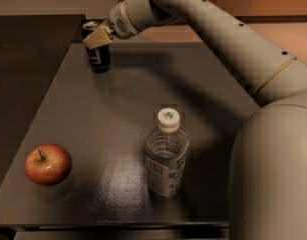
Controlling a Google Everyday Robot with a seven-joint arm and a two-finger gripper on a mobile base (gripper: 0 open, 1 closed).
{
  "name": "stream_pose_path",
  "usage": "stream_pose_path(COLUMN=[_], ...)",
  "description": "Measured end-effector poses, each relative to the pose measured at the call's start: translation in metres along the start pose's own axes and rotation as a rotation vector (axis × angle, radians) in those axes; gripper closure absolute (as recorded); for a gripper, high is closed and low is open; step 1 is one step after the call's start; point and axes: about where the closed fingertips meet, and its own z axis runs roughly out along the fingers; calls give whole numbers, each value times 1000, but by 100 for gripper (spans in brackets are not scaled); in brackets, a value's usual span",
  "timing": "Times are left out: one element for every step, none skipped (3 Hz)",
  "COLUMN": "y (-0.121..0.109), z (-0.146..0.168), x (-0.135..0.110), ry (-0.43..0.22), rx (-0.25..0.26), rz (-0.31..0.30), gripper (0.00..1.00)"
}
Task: Move pepsi can near blue plastic bottle
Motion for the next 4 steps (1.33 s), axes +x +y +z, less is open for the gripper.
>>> stream_pose_path(y=[10,21,34,51], z=[-41,-86,-129,-166], x=[19,46,76,101], ry=[18,37,46,40], rx=[-13,-6,10,21], rz=[18,36,56,67], gripper=[100,100,100,100])
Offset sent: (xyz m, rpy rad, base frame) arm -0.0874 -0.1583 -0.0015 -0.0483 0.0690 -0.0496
